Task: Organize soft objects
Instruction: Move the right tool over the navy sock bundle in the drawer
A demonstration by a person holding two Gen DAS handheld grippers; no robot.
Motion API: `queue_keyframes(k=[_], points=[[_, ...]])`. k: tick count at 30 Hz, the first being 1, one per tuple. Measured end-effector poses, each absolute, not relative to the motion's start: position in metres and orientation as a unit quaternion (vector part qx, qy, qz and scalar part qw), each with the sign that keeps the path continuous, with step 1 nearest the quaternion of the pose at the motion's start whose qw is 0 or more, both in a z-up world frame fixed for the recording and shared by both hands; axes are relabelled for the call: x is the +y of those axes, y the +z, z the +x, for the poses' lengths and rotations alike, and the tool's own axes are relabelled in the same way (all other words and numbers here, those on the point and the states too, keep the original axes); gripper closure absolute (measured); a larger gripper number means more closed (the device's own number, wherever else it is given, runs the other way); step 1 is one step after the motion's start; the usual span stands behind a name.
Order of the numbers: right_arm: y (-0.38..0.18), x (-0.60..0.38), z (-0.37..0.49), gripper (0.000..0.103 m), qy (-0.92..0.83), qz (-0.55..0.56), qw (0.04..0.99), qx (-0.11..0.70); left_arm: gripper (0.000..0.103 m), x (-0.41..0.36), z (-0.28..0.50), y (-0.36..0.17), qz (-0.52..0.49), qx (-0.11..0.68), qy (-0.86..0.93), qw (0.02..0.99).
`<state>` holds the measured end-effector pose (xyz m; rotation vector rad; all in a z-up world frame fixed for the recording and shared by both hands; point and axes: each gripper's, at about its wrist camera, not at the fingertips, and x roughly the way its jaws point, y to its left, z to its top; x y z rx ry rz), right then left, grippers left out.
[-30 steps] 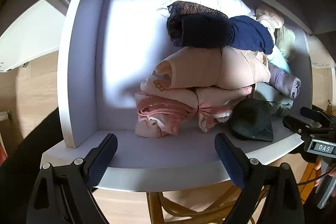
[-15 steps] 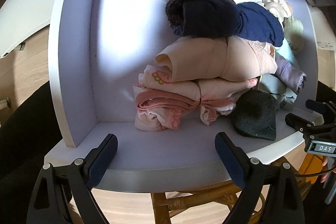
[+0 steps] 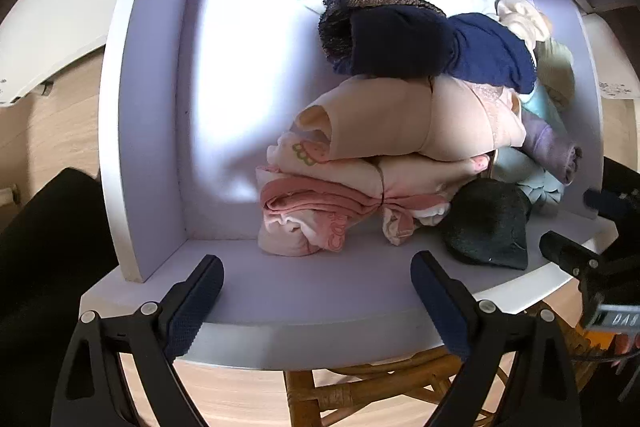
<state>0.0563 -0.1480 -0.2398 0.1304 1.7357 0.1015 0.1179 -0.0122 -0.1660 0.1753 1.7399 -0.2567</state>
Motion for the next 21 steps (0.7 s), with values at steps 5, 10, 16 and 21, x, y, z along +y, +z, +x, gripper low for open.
queue_keyframes(k=[5, 10, 16, 21], points=[[-0.256, -0.161, 0.055, 0.001, 0.043, 0.105, 0.619, 0.777, 0.006, -0.008, 0.115, -0.164, 0.069, 0.765, -0.112, 0.631], [-0.223, -0.140, 0.077, 0.001, 0.087, 0.024, 0.671, 0.736, 0.006, -0.002, 0.115, -0.165, 0.054, 0.771, -0.117, 0.624], [-0.181, -0.107, 0.103, 0.002, 0.121, -0.103, 0.767, 0.622, 0.009, 0.011, 0.129, -0.171, 0.055, 0.775, -0.083, 0.623], [-0.179, -0.068, 0.115, 0.020, 0.159, -0.174, 0.759, 0.606, 0.009, 0.015, 0.132, -0.166, 0.053, 0.769, -0.076, 0.633]])
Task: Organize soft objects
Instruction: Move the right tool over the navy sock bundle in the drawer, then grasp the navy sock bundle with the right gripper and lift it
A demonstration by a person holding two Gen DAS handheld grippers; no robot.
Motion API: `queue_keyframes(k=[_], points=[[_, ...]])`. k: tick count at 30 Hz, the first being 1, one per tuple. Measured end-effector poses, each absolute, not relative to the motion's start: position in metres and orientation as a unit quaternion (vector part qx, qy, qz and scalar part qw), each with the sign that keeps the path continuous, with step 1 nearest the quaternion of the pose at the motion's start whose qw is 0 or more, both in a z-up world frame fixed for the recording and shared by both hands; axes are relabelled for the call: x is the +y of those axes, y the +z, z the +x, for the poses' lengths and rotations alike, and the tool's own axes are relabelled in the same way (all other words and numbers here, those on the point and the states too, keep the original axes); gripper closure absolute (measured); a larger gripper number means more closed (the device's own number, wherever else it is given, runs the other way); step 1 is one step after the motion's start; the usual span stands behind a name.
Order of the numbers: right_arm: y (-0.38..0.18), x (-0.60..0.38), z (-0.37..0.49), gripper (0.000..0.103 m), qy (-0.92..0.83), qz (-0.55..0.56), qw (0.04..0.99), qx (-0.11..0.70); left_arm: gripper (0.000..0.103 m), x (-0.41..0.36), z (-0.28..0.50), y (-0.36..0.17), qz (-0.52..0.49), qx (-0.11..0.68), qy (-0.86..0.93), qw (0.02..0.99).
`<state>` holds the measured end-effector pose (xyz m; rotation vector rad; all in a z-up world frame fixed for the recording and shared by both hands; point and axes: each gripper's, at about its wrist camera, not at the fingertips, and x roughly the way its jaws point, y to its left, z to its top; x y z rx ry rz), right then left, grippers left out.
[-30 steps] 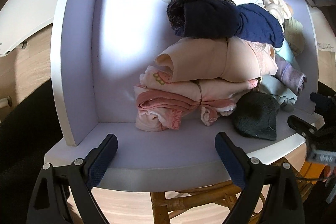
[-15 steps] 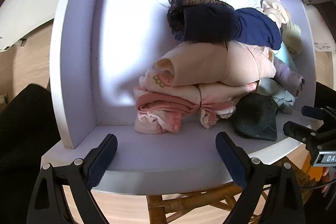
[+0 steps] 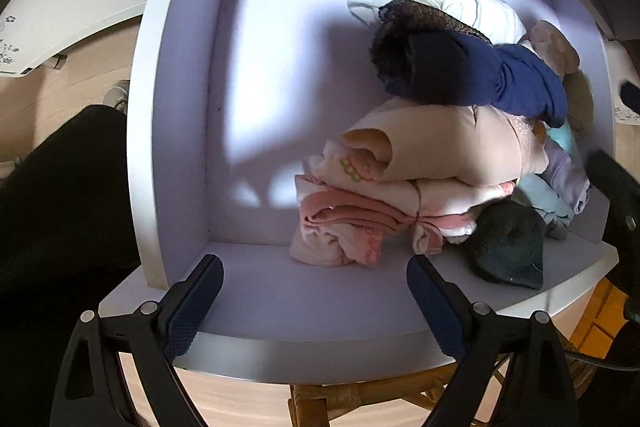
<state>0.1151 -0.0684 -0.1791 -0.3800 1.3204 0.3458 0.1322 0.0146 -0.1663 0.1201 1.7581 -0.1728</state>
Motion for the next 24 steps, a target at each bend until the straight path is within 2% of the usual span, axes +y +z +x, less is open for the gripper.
queue_keyframes(k=[3, 7, 17, 20, 24], points=[[-0.171, -0.056, 0.121, 0.023, 0.178, -0.200, 0.744, 0.613, 0.009, 0.020, 0.135, -0.168, 0.044, 0.771, -0.068, 0.632], [-0.193, -0.036, 0.134, 0.028, 0.194, -0.231, 0.714, 0.632, 0.009, 0.037, 0.144, -0.172, 0.043, 0.772, -0.060, 0.632], [-0.232, -0.023, 0.162, 0.028, 0.171, -0.247, 0.676, 0.673, 0.009, 0.032, 0.151, -0.186, 0.055, 0.777, -0.061, 0.624], [-0.237, -0.026, 0.167, 0.034, 0.170, -0.216, 0.682, 0.678, 0.009, 0.030, 0.156, -0.188, 0.063, 0.777, -0.059, 0.624], [-0.239, -0.036, 0.169, 0.054, 0.167, -0.172, 0.683, 0.690, 0.009, 0.023, 0.158, -0.187, 0.084, 0.770, -0.059, 0.630]])
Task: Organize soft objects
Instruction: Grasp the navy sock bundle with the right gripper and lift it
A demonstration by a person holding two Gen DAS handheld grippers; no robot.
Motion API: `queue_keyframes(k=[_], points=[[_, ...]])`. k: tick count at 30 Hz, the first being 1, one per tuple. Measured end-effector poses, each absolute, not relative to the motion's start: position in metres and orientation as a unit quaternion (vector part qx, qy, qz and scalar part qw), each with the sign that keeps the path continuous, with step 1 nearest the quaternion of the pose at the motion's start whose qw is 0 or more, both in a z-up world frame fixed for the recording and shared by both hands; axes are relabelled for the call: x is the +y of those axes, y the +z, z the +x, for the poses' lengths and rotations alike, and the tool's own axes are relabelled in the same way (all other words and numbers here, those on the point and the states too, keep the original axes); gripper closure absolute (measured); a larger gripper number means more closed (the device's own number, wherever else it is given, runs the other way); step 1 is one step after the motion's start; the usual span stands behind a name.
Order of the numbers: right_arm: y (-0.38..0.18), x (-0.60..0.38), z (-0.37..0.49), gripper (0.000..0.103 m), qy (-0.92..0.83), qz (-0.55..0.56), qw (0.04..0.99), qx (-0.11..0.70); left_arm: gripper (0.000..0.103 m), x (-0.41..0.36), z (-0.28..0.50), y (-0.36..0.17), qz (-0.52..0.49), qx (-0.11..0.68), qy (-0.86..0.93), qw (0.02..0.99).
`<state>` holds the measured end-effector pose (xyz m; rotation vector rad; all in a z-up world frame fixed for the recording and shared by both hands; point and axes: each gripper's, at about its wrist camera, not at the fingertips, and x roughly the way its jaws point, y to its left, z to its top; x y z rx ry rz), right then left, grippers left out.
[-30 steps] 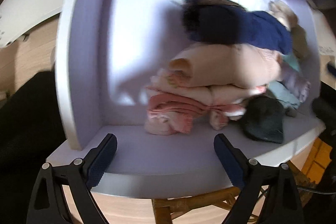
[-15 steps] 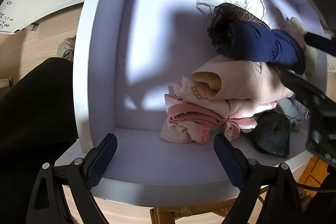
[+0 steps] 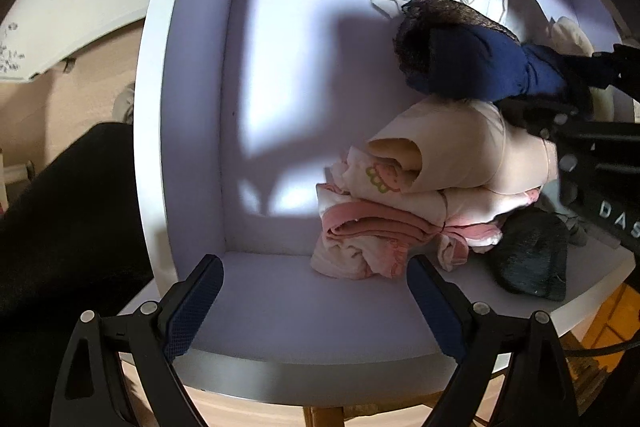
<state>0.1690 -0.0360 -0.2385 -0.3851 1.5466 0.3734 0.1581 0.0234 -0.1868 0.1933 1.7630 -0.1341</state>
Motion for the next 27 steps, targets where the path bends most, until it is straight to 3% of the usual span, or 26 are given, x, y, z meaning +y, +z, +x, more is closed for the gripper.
queue_keyframes(k=[7, 20, 23, 25, 27], points=[[-0.227, -0.058, 0.157, 0.065, 0.153, -0.131, 0.692, 0.693, 0.009, 0.011, 0.155, -0.188, 0.097, 0.771, -0.058, 0.626], [-0.231, -0.106, 0.111, 0.067, 0.114, -0.016, 0.673, 0.730, 0.009, 0.012, 0.149, -0.199, 0.096, 0.769, -0.057, 0.630], [-0.222, -0.100, 0.109, 0.052, 0.120, -0.039, 0.693, 0.710, 0.009, 0.009, 0.151, -0.194, 0.095, 0.760, -0.061, 0.640], [-0.214, -0.095, 0.115, 0.032, 0.120, -0.042, 0.708, 0.695, 0.009, 0.007, 0.151, -0.191, 0.097, 0.755, -0.065, 0.646], [-0.209, -0.091, 0.122, 0.030, 0.125, -0.041, 0.719, 0.683, 0.009, 0.005, 0.151, -0.189, 0.100, 0.753, -0.065, 0.647]])
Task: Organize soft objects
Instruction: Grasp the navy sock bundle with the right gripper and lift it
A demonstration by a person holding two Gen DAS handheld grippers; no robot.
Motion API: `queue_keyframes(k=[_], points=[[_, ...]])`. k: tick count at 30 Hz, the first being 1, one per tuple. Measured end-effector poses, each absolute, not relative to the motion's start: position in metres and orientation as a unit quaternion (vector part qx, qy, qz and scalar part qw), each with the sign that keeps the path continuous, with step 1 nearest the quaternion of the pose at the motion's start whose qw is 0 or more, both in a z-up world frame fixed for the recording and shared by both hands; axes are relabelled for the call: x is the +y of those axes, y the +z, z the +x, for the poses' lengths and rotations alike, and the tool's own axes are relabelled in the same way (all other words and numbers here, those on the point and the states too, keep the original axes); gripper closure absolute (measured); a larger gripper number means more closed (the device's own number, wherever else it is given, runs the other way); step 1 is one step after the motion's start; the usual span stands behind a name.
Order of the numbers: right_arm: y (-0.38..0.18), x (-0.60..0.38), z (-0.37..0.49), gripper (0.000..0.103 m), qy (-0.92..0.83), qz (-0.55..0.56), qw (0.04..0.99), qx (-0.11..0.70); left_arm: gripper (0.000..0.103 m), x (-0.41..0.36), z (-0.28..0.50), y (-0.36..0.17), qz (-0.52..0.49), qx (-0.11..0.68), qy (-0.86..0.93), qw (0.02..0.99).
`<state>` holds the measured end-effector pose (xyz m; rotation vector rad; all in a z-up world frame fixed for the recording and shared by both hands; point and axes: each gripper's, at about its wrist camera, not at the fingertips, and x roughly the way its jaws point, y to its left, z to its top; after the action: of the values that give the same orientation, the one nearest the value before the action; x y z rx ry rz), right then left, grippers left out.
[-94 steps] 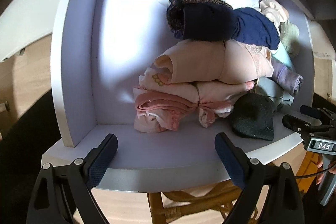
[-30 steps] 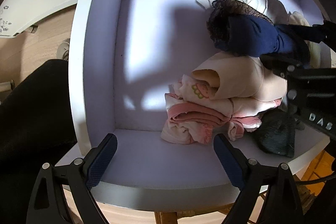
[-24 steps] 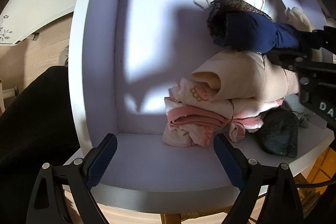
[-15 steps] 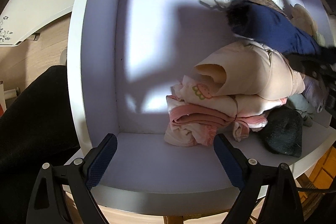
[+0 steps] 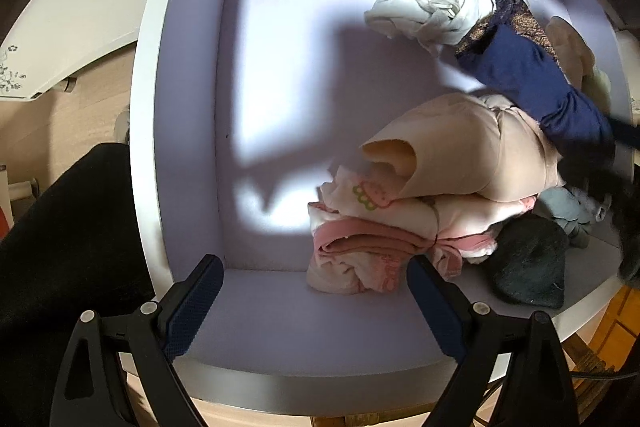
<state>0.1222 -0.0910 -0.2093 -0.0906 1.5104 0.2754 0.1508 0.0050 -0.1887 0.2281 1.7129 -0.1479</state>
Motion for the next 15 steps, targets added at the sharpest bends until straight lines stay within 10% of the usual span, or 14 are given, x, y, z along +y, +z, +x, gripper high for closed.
queue_keyframes(k=[15], points=[[-0.217, -0.105, 0.112, 0.063, 0.120, -0.006, 0.702, 0.702, 0.009, -0.015, 0.152, -0.193, 0.112, 0.754, -0.073, 0.643]])
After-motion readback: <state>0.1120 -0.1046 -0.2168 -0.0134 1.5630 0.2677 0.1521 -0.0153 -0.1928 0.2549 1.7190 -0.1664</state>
